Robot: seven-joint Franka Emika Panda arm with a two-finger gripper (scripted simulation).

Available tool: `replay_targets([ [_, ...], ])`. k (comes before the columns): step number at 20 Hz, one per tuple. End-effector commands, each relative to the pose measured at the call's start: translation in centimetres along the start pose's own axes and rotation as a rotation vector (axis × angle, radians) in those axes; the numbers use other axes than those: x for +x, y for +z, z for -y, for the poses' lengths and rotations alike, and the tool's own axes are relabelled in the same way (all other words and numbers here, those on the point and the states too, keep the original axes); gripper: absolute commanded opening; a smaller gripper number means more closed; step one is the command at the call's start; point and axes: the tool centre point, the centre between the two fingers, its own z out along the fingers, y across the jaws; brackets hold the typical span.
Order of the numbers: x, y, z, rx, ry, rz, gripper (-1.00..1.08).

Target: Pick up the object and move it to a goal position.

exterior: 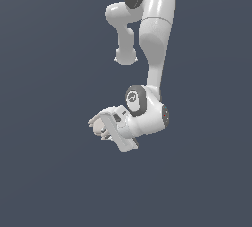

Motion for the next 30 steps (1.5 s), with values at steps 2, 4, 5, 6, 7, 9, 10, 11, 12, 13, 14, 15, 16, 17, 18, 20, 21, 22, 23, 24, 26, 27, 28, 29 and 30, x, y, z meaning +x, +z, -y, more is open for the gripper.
replay_targets([
  [2,2.1,-1.0,-0.2,-0.007,0.079,-0.031,-1.00],
  [4,3.6,-1.8,-0.5,-0.013,0.137,-0.053,-1.00],
  [5,4.4,-2.2,-0.7,-0.016,0.169,-0.066,-1.00],
  [6,5.3,-2.7,-0.9,-0.019,0.203,-0.079,-1.00],
  [7,6.2,-3.2,-1.2,-0.023,0.239,-0.092,-1.00],
  [9,8.0,-4.3,-1.8,-0.031,0.315,-0.122,-1.00],
  [10,8.9,-4.9,-2.2,-0.035,0.354,-0.137,-1.00],
  [11,9.8,-5.5,-2.7,-0.039,0.393,-0.152,-1.00],
  [12,10.6,-6.1,-3.1,-0.043,0.432,-0.167,-1.00],
  [13,11.4,-6.8,-3.6,-0.047,0.471,-0.182,-1.00],
  [14,12.2,-7.4,-4.1,-0.051,0.510,-0.197,-1.00],
  [15,13.0,-8.1,-4.7,-0.055,0.549,-0.211,-1.00],
  [16,13.7,-8.7,-5.2,-0.059,0.588,-0.226,-1.00],
  [17,14.4,-9.4,-5.8,-0.063,0.626,-0.241,-1.00],
  [18,15.1,-10.1,-6.5,-0.067,0.665,-0.255,-1.00],
  [20,16.3,-11.5,-7.8,-0.075,0.741,-0.284,-1.00],
  [21,16.8,-12.2,-8.4,-0.079,0.779,-0.299,-1.00],
  [22,17.3,-12.9,-9.1,-0.083,0.817,-0.313,-1.00],
  [23,17.8,-13.6,-9.8,-0.088,0.855,-0.327,-1.00],
  [24,18.2,-14.3,-10.6,-0.092,0.892,-0.341,-1.00],
  [26,19.0,-15.8,-12.0,-0.100,0.966,-0.369,-1.00],
  [27,19.3,-16.5,-12.8,-0.104,1.002,-0.382,-1.00],
  [28,19.5,-17.2,-13.5,-0.109,1.039,-0.396,-1.00],
  [29,19.8,-17.9,-14.2,-0.113,1.074,-0.409,-1.00],
  [30,19.9,-18.6,-15.0,-0.117,1.108,-0.422,-1.00],
])
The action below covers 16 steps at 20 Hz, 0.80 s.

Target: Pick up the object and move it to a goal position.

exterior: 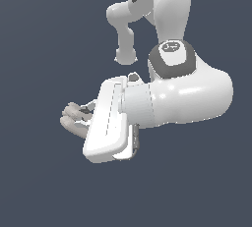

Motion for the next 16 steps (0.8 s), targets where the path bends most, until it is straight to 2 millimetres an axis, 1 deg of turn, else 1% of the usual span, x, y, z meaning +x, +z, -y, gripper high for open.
replay_targets([
  [1,2.3,-1.0,-0.3,-0.010,0.087,-0.033,-1.00],
  [4,4.5,-2.0,-0.8,-0.020,0.170,-0.065,-1.00],
  [8,6.7,-3.2,-1.5,-0.031,0.254,-0.097,-1.00],
  [12,8.0,-4.0,-2.1,-0.039,0.311,-0.119,-1.00],
  [16,8.7,-4.5,-2.5,-0.043,0.341,-0.131,-1.00],
])
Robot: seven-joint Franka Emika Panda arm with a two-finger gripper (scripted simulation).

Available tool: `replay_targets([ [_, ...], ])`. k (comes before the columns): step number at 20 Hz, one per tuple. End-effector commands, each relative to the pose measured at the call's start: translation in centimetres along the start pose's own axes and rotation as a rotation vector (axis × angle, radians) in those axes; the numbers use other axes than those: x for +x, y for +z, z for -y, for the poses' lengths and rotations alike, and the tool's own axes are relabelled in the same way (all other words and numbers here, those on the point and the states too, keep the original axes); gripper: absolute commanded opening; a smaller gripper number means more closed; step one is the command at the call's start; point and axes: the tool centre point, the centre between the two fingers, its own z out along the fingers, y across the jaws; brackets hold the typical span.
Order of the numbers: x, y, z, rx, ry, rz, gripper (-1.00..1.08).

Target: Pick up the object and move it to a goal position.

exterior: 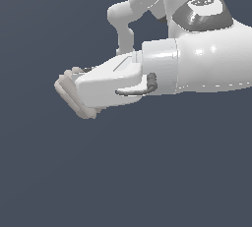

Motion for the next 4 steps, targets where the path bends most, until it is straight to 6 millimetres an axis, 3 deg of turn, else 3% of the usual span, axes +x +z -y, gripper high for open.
replay_targets([
  [1,0.40,-0.14,-0.07,-0.003,0.015,-0.007,-1.00],
  [4,0.40,-0.18,-0.11,-0.003,0.015,-0.007,-1.00],
])
